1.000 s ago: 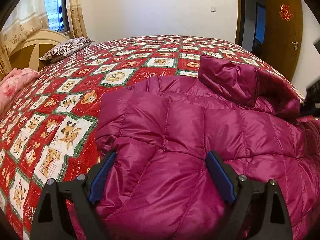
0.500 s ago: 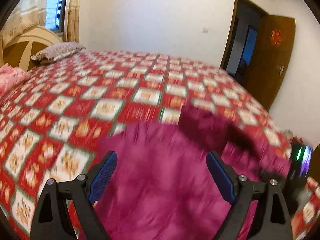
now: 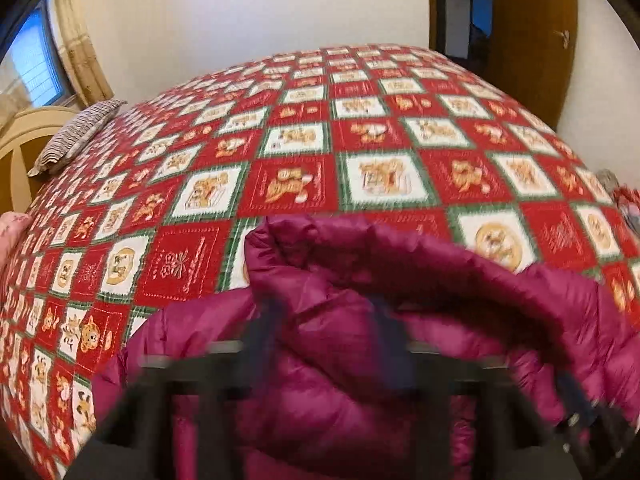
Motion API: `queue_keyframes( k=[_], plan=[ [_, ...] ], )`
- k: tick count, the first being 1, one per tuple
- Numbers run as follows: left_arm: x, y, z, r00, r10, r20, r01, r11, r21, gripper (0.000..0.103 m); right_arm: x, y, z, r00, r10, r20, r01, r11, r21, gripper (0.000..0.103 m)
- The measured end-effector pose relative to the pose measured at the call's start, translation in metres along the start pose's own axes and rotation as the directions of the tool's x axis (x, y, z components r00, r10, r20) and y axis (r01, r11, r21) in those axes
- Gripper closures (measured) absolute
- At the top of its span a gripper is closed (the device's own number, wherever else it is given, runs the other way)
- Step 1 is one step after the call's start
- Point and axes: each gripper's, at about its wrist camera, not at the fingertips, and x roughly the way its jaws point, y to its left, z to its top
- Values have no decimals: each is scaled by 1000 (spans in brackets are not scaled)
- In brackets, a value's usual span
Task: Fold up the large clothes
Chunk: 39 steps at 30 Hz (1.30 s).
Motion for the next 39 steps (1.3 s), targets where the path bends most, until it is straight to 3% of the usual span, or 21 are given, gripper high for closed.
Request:
queue_keyframes(
  k=[2, 6, 8, 10, 12, 16, 20, 23, 26, 29, 32, 33, 35, 39],
  plan=[
    [-4, 15, -6, 999, -44, 4, 45, 999, -26, 84, 0, 0, 0, 1000, 1, 1, -1, 1000, 2, 92],
    [-24, 43, -26, 995, -88, 45, 92, 991, -92, 85, 0, 0, 0, 1000, 2, 0, -2, 1000, 2, 92],
    [-21, 54, -41, 995, -101, 20, 102, 986, -135, 85, 0, 0, 1, 1000, 2, 0, -2, 1000, 3, 92],
    [-8, 65, -57, 991, -132, -18, 125, 968, -217, 85, 1, 0, 1, 1000, 0, -1, 0, 1000, 1, 92],
    [-1, 77, -75, 983, -181, 19, 178, 938, -297, 85, 1, 0, 1, 1000, -1, -1, 1, 1000, 0, 92],
    [-2, 72, -92, 982, -154, 110, 181, 934, -309, 84, 3, -2, 1, 1000, 0, -4, 0, 1000, 1, 92],
    [-1, 78, -96, 974, -180, 138, 218, 912, -348, 83, 6, -3, 1, 1000, 9, -12, -9, 1000, 9, 92],
    [-4, 78, -98, 973, -176, 148, 218, 912, -348, 83, 0, -3, 6, 999, -18, -46, 18, 1000, 0, 92],
    [-5, 77, -97, 974, -169, 151, 212, 915, -343, 83, -36, -3, 17, 993, -97, 62, 97, 995, 1, 87],
    [-6, 77, -97, 975, -163, 151, 206, 919, -337, 83, -55, -1, 46, 989, -99, 108, 90, 993, 82, 82],
    [-6, 77, -98, 975, -165, 152, 208, 918, -339, 83, -30, 15, 83, 998, -30, 49, 23, 992, 122, 72],
    [-6, 77, -97, 974, -166, 152, 209, 917, -339, 83, -15, 22, 93, 1000, -11, 20, 8, 993, 120, 63],
    [-6, 78, -98, 974, -167, 151, 210, 917, -338, 83, 12, 35, 100, 999, 12, -46, -7, 993, 115, 60],
    [-5, 80, -98, 971, -183, 155, 227, 910, -347, 83, 42, 46, 67, 975, 95, -198, -72, 990, 121, 60]
  ],
)
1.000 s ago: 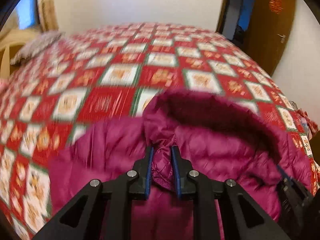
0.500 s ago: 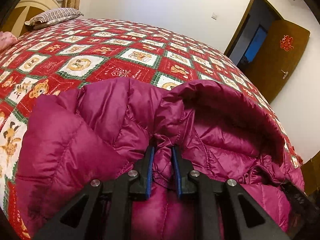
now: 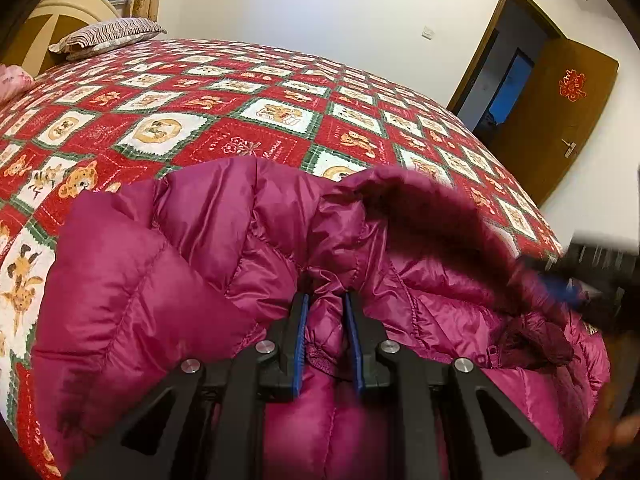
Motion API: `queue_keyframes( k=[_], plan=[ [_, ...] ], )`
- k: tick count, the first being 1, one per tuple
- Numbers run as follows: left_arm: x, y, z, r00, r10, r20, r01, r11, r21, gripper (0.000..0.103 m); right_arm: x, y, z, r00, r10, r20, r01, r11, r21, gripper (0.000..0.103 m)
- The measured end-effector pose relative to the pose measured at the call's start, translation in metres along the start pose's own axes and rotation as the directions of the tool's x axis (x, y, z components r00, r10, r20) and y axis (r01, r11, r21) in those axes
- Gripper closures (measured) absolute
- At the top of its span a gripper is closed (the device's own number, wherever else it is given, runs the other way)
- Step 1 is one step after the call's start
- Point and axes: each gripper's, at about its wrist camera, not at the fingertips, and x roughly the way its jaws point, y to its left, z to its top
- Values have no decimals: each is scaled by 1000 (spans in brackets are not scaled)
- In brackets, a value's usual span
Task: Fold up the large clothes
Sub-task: 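Grasp the hood with the left tool while the right tool holds the folded body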
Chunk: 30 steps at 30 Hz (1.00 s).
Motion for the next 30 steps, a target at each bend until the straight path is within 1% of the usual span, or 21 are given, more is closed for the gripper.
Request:
queue_keyframes(
  k=[1, 4, 6, 8, 9, 10, 13, 15, 17, 18, 19, 20, 21, 22, 23, 24, 25, 26, 27, 28, 30],
  plan=[
    [0, 1, 0, 1000, -5, -1, 5, 1000, -2, 83, 3, 0, -9, 1000, -19, -11, 18, 999, -33, 60],
    [1, 3, 1, 1000, -26, -7, 25, 1000, -7, 82, -1, 4, -32, 997, -43, 58, 52, 984, -173, 60],
    [-2, 3, 4, 998, -46, -37, 46, 999, 2, 82, -3, 3, -43, 994, -38, 101, 60, 974, -218, 60],
    [-11, 1, 9, 997, -24, -70, 27, 998, 53, 82, -5, 3, -47, 992, -40, 116, 66, 971, -229, 60],
    [-22, 0, 13, 998, -16, -67, 21, 997, 71, 81, -6, 5, -49, 992, -42, 121, 70, 969, -238, 60],
    [-31, 0, 16, 998, -16, -54, 20, 997, 78, 81, -7, 6, -53, 991, -43, 126, 73, 966, -247, 60],
    [-62, -8, 39, 999, -25, 35, 21, 995, 102, 79, -10, 1, -51, 991, -13, 133, 44, 971, -235, 60],
    [-69, -22, 60, 996, -22, 83, 11, 992, 128, 70, -8, -3, -48, 991, 4, 133, 26, 974, -225, 60],
    [-61, -40, 81, 994, -10, 111, -6, 990, 144, 45, -6, -1, -45, 991, 7, 135, 24, 974, -226, 60],
    [-49, -52, 89, 995, -20, 102, 2, 985, 170, 40, -6, 0, -46, 990, 6, 138, 26, 973, -228, 60],
    [-38, -58, 93, 996, -27, 84, 11, 982, 191, 38, -6, 1, -47, 990, 5, 141, 28, 973, -230, 60],
    [-23, -64, 94, 998, -9, 58, -4, 977, 211, 38, -7, 1, -48, 990, 7, 144, 27, 973, -231, 60],
    [-10, -66, 93, 999, 30, 37, -37, 974, 222, 38, -7, 0, -48, 989, 12, 146, 22, 973, -228, 60],
    [6, -66, 87, 995, 100, 8, -100, 968, 228, 38, -8, -1, -48, 989, 18, 145, 15, 974, -225, 60],
    [18, -61, 79, 986, 166, -16, -158, 961, 228, 38, -8, -3, -48, 989, 26, 145, 7, 975, -221, 60],
    [28, -53, 69, 976, 213, -38, -200, 955, 219, 38, -8, -4, -47, 989, 32, 145, 1, 976, -217, 60],
    [34, -45, 59, 972, 226, -57, -210, 956, 205, 38, -8, -5, -47, 988, 38, 147, -5, 977, -214, 60],
    [41, -36, 50, 974, 211, -79, -194, 963, 187, 38, -8, -5, -47, 988, 43, 148, -11, 977, -212, 60],
    [44, -28, 41, 981, 172, -91, -156, 975, 159, 38, -8, -5, -47, 988, 47, 148, -15, 977, -212, 60],
    [38, -23, 36, 989, 141, -52, -133, 982, 138, 38, -8, -5, -47, 988, 47, 148, -14, 977, -212, 60],
    [41, -20, 37, 989, 139, -58, -130, 982, 134, 38, -8, -5, -47, 988, 43, 149, -10, 977, -215, 59]
  ],
)
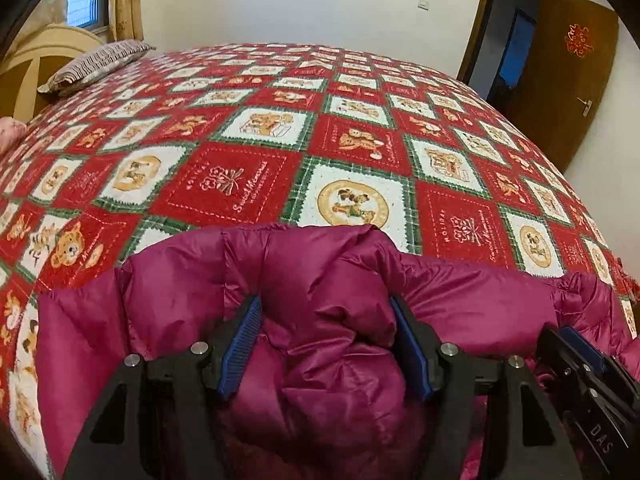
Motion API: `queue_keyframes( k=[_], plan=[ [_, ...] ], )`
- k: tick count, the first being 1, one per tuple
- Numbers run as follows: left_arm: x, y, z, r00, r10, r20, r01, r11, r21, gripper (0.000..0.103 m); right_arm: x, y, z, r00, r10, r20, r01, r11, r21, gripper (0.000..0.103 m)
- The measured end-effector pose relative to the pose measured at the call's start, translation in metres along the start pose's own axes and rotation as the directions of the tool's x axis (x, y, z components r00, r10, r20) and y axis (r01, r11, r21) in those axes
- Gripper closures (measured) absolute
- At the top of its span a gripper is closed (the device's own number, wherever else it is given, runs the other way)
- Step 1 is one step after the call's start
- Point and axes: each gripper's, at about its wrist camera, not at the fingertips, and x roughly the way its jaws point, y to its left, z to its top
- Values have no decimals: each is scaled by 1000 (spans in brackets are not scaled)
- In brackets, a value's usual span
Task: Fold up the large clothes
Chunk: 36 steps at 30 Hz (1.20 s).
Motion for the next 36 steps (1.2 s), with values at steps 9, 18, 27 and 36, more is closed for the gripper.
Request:
queue_keyframes(
  k=[9, 18, 27, 36],
  plan=[
    [3, -5, 0, 999, 29, 15, -29, 999, 34, 36, -28, -21, -4, 990, -110, 92, 99, 989, 111, 59],
    [3, -7, 0, 999, 31, 12, -31, 999, 35, 36, 7, -2, 4, 971, -236, -27, 233, 969, -78, 58],
    [3, -8, 2, 1000, 29, 1, -29, 999, 41, 33, 3, 2, 2, 966, -257, 3, 256, 962, -90, 57],
    [-71, -8, -10, 998, -57, 16, 54, 992, 116, 33, -51, -2, 1, 979, -190, 75, 191, 982, -9, 46]
  ],
)
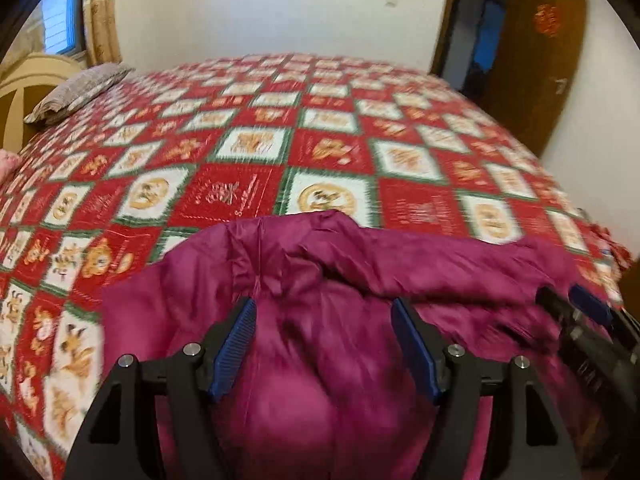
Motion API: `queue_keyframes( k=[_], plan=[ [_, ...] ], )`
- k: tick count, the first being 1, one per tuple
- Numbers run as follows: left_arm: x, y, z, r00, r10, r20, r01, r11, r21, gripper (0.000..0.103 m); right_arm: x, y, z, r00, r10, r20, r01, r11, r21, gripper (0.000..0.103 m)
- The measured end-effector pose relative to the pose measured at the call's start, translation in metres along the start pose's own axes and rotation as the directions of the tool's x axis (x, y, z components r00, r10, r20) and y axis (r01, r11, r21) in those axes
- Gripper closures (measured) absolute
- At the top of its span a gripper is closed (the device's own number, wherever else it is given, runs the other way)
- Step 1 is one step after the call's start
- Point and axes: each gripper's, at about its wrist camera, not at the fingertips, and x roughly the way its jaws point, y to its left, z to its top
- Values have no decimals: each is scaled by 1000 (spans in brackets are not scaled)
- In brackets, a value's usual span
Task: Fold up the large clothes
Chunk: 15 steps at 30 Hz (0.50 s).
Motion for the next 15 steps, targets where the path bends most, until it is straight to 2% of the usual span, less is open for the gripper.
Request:
queue_keyframes(
  k=[2, 6, 7, 12, 15],
  plan=[
    [-29, 2, -12, 999, -15, 36, 14, 999, 28, 33, -38, -10, -7, 996, 66, 56, -69, 996, 51, 46],
    [-88, 3, -50, 994, -75, 75, 66, 991, 114, 33, -110, -27, -34, 987, 115, 114, -122, 991, 60, 43],
    [-100, 1, -59, 993, -94, 78, 84, 988, 128, 33, -126, -32, -42, 986, 116, 122, -124, 991, 53, 40],
    [-168, 14, -121, 979, -178, 101, 154, 966, 206, 33, -211, -66, -97, 984, 95, 149, -104, 993, 54, 39],
    [-196, 35, -153, 972, -211, 107, 189, 964, 187, 33, -248, -85, -131, 989, 72, 130, -80, 995, 59, 39]
  ],
)
